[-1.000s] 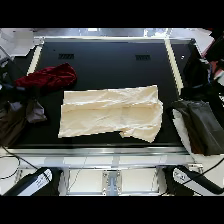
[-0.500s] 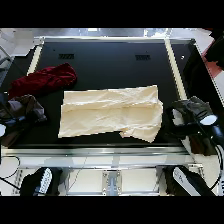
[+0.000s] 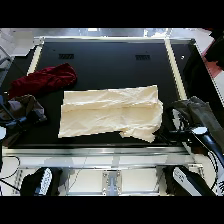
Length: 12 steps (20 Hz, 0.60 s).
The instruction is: Fold the shirts.
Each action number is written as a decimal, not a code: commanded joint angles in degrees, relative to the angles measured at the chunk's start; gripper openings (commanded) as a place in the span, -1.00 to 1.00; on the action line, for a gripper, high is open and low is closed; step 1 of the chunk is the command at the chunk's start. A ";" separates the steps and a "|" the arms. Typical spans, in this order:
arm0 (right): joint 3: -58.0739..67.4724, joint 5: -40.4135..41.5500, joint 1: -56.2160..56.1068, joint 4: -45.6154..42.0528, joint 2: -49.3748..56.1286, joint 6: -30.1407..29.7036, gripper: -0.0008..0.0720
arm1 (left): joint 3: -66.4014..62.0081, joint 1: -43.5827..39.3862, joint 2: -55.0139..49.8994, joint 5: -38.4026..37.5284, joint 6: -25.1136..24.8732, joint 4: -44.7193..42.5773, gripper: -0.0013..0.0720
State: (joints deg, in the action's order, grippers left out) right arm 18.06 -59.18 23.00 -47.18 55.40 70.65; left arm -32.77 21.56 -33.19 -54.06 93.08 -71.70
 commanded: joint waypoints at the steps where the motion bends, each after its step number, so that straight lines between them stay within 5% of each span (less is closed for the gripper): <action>1: -0.46 1.22 0.04 2.36 0.26 -1.09 0.13 | 0.11 0.07 0.09 -0.48 -0.02 0.28 0.03; 5: -0.46 0.26 -1.03 2.62 0.26 -1.36 -0.10 | 0.87 0.07 0.04 -1.84 0.02 0.22 0.03; 8: -0.46 0.28 -6.23 2.67 0.26 -1.31 -0.10 | 4.09 0.07 0.04 -1.86 5.64 0.20 0.03; 10: -0.46 0.28 -8.90 3.96 0.24 -1.27 -0.47 | 7.13 0.07 0.04 -1.97 9.14 0.22 0.03; 11: -0.44 0.24 -9.22 5.09 0.22 -1.27 -0.90 | 8.50 0.09 0.04 -2.19 9.88 0.20 0.03; 12: -0.39 0.07 -9.18 5.90 -0.07 -1.27 -0.94 | 9.70 0.09 0.04 -2.36 9.99 0.20 0.03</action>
State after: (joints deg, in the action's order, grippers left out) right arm 17.65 -58.87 15.77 -43.40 55.55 69.41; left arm -26.30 21.58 -33.15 -55.94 99.68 -71.50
